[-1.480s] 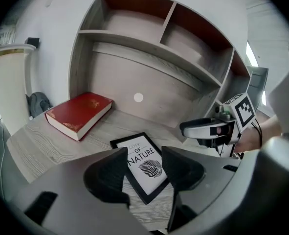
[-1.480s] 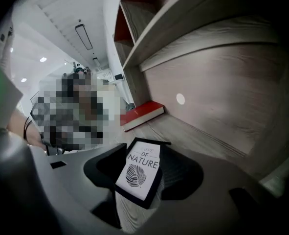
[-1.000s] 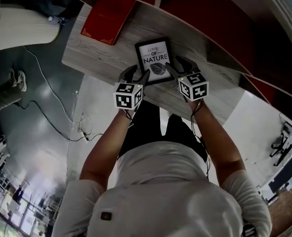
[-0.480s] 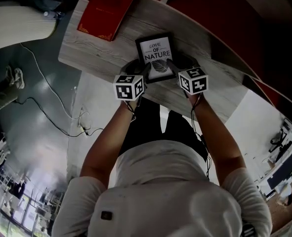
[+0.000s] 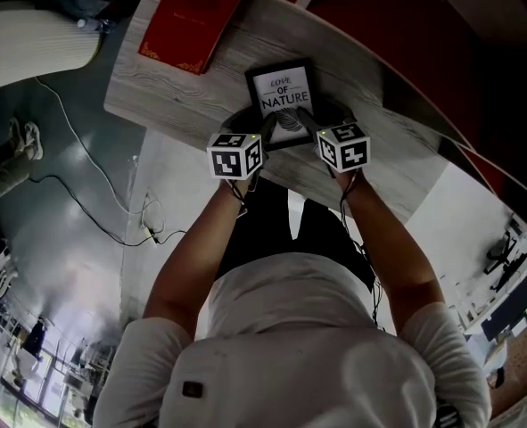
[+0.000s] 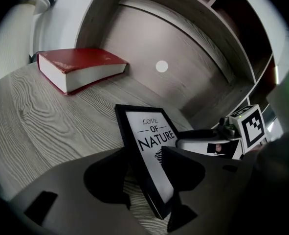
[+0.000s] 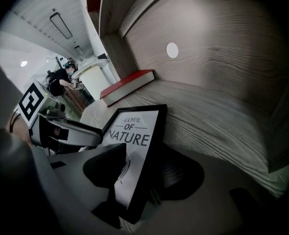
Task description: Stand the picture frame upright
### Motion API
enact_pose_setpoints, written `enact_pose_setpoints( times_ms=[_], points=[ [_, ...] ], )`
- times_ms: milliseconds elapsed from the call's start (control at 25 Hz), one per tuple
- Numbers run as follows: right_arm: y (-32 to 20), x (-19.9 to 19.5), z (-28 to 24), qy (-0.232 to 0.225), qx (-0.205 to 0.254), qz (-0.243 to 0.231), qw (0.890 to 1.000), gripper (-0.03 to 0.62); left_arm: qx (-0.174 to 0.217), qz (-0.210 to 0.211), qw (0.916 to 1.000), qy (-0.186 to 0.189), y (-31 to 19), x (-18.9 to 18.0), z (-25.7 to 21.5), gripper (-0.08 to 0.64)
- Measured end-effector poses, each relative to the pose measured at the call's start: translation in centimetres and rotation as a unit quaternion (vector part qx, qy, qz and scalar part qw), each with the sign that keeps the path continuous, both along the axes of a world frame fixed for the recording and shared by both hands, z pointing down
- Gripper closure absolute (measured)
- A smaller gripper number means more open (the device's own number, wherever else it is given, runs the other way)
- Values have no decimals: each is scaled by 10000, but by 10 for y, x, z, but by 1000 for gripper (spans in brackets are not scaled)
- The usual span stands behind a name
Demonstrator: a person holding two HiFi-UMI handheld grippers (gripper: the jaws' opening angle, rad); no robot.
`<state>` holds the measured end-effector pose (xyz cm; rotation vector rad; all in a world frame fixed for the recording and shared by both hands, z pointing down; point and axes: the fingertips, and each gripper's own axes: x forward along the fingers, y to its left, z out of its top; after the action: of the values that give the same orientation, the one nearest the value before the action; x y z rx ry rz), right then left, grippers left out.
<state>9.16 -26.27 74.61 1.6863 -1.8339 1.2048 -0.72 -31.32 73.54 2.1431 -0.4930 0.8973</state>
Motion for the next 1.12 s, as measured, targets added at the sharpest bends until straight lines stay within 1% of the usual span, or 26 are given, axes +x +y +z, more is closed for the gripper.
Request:
enact_pose_setpoints(
  times_ms=[80,200,240,360,480,680,920,1120],
  points=[
    [0,3,2,83,-48,-3,10000,378,94,-11,9999,-37,-2,-1,2,355],
    [0,10,5,155,-130,80,9998,443,213,-23,9996,-162,-8,-6,7,440],
    [0,12,6,153,-164,105,9997,449,228,-8,9996,-191,-9,-7,8,448],
    [0,14,8,153,-274,212,9993,473,283,101,9992,-276,-9,-8,10,446],
    [2,17,5,132,-285,376,9988,499,225,112,9992,-306,-10,-8,12,453],
    [15,13,-5,16,-257,563,9981,505,129,183,9993,-301,-4,-11,8,462],
    [36,17,-24,92,-79,957,9953,506,231,551,9980,-209,7,2,-7,465],
    [56,27,-41,68,24,1310,9914,506,380,897,9952,-137,17,17,-25,465]
  ],
)
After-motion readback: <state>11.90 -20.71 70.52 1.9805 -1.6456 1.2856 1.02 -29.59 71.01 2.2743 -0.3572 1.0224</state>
